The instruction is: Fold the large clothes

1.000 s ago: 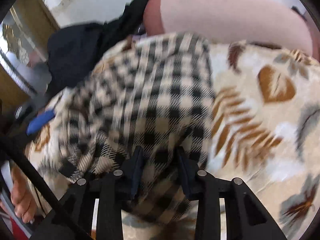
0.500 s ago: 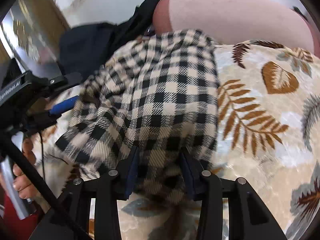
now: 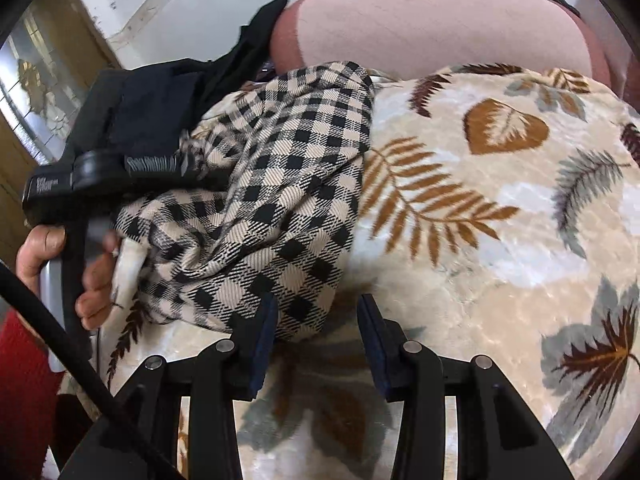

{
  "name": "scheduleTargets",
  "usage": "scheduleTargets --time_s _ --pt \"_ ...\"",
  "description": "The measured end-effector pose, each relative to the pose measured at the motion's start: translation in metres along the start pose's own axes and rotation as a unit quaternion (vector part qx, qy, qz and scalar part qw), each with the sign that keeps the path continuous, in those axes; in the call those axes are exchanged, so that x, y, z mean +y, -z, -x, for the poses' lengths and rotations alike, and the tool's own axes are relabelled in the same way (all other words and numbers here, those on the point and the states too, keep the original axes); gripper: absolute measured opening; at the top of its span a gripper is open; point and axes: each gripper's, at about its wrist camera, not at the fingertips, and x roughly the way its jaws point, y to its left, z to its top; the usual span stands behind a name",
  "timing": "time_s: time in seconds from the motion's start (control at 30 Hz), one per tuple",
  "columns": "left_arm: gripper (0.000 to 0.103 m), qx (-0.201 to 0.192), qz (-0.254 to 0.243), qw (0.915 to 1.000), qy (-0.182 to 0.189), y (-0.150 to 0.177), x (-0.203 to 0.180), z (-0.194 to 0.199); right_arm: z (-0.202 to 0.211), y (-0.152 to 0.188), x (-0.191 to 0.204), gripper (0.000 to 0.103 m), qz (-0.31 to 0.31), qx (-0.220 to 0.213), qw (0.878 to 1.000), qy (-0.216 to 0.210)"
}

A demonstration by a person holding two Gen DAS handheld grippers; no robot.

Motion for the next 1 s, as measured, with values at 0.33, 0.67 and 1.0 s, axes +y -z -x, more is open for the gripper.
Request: scheduleTargets --time_s 0.33,0.67,1.0 --pt "0.013 -0.02 0.098 0.9939 0.045 0.061 0.105 0.018 -0.024 -0.062 -0.008 0.062 -0.024 -0.019 0.999 -0.028" --pt "0.018 -0.027 0.112 0.9893 0.09 0.071 0.129 -0.006 -0.143 -0.107 -0.035 0.098 -0.157 0.06 0.968 -0.188" --pt "0.013 -0.064 0.102 0.989 0.086 0.068 0.088 0.008 -0.105 -0.137 -0.02 0.032 -0.178 0.025 0.944 -0.277"
